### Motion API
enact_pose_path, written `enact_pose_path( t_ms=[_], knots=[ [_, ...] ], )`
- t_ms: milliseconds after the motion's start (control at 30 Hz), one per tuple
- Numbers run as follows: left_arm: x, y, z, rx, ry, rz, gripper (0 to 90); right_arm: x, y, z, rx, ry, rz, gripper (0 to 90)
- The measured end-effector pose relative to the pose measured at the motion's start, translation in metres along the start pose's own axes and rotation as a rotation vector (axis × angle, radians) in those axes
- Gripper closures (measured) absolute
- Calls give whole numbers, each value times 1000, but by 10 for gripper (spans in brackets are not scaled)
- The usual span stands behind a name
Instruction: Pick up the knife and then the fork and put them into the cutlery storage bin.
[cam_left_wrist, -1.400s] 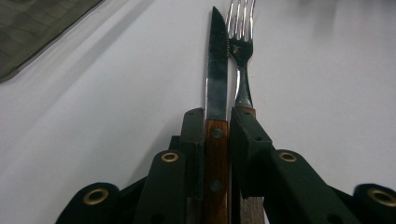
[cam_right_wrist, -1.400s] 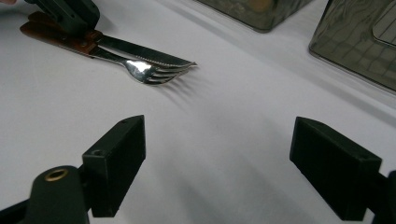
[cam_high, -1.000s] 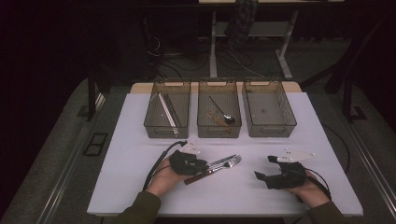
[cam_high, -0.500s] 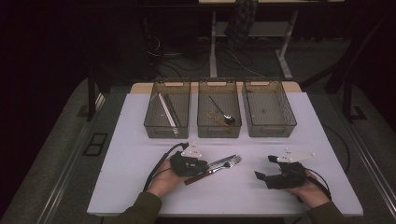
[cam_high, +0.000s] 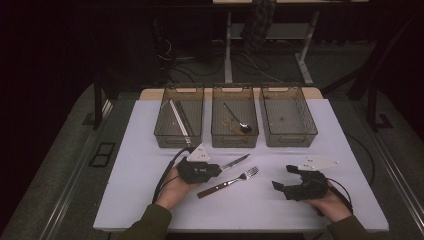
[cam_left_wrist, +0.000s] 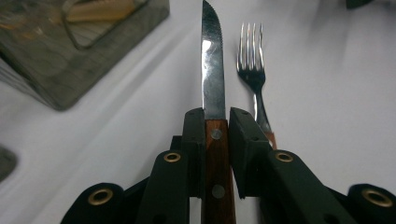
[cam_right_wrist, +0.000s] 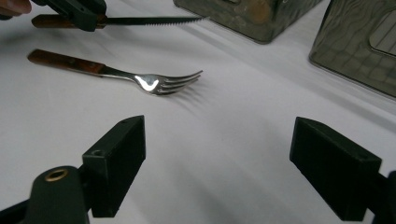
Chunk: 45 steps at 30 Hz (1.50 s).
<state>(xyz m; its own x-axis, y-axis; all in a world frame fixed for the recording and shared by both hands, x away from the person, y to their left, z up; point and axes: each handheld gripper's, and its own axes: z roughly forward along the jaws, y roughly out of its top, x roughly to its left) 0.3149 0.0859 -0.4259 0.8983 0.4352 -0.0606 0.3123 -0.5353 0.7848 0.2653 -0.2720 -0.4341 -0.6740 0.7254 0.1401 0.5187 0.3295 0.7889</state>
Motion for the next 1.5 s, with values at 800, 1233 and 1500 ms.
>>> enact_pose_path(
  t_ms=[800, 1233, 1500],
  knots=[
    [-34, 28, -4, -145, -26, 29, 763, 20, 44, 22, -149, 255, 149, 362],
    [-43, 32, 2, -163, -27, 49, 763, 19, 49, 39, -185, 341, 250, 545],
    [-43, 31, 6, -164, -32, 49, 763, 23, 53, 40, -188, 369, 234, 693]
  ],
)
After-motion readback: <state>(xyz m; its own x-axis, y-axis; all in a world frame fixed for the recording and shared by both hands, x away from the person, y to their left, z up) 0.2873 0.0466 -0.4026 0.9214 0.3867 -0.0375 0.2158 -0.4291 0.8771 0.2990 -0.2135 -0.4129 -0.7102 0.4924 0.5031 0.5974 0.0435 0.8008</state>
